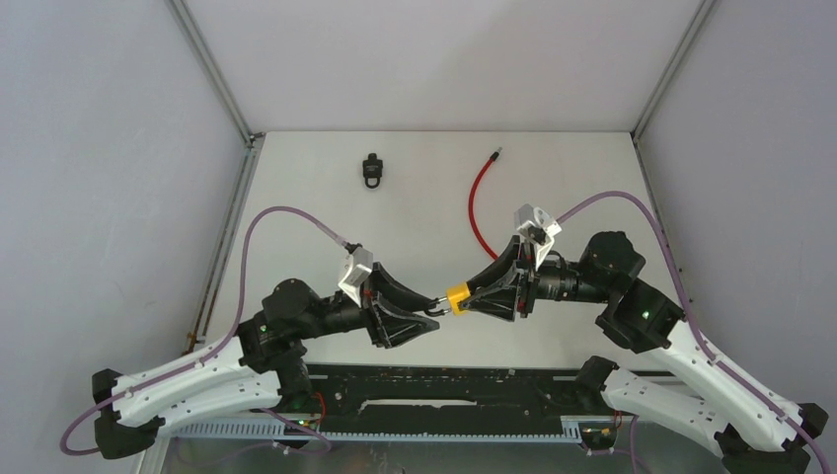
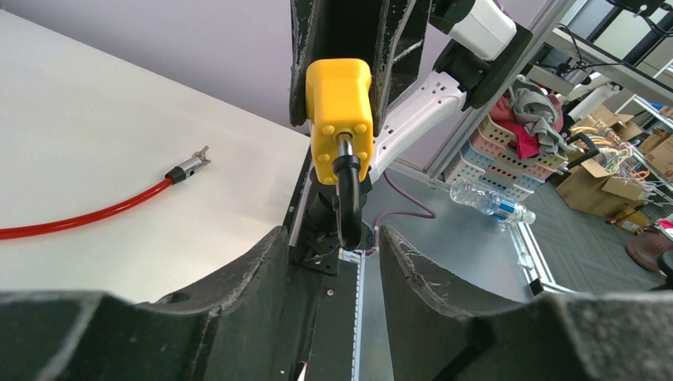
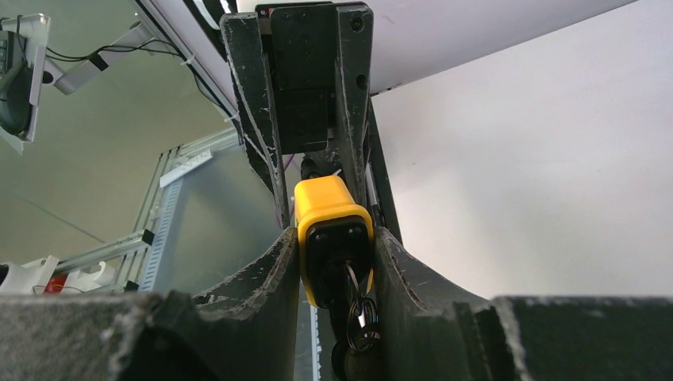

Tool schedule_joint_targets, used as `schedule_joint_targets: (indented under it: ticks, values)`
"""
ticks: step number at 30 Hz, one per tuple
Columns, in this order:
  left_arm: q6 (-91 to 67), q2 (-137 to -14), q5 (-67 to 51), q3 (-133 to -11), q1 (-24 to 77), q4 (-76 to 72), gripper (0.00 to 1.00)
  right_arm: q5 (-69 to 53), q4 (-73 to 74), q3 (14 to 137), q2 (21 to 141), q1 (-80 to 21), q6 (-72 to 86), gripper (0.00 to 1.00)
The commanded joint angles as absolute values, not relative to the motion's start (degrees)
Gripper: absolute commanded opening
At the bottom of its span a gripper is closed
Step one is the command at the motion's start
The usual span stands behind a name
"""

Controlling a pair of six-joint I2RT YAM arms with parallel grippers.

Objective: Lock with the key
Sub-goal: Lock the lock.

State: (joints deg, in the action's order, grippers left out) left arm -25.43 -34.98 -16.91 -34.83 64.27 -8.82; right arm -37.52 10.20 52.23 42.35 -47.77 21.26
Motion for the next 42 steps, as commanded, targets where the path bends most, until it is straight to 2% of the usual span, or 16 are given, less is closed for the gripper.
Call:
schedule_joint_targets:
  ticks: [1, 5, 10, 13, 19, 42]
  values:
    - [-24.6, -34.82, -17.07, -37.42, 64.51, -10.13, 0.51, -39.05, 7.65, 55.45, 42.48, -47.71, 20.64, 0.0]
    - [-24.51, -34.63, -16.69, -37.53, 64.49, -10.1, 0.52, -39.39, 8.34, 55.44, 42.88, -47.65, 20.27, 0.0]
    - [-24.52, -34.86, -16.69, -37.52, 64.51, -10.02, 0.45, -39.67, 8.38, 55.46, 43.53, -47.72, 20.26, 0.0]
    - [-24.6, -35.04, -16.75, -37.53, 64.5, -10.1, 0.34, -39.77, 8.22, 55.46, 43.75, -47.85, 20.22, 0.0]
    - [-24.91, -35.86, -16.89, -37.7, 64.51, -10.81, 0.01, -38.41, 8.96, 55.4, 44.21, -48.21, 19.05, 0.0]
    - [-26.1, -39.08, -17.36, -39.0, 64.51, -12.68, 0.0, -30.49, 11.08, 55.41, 51.85, -58.17, 11.39, 0.0]
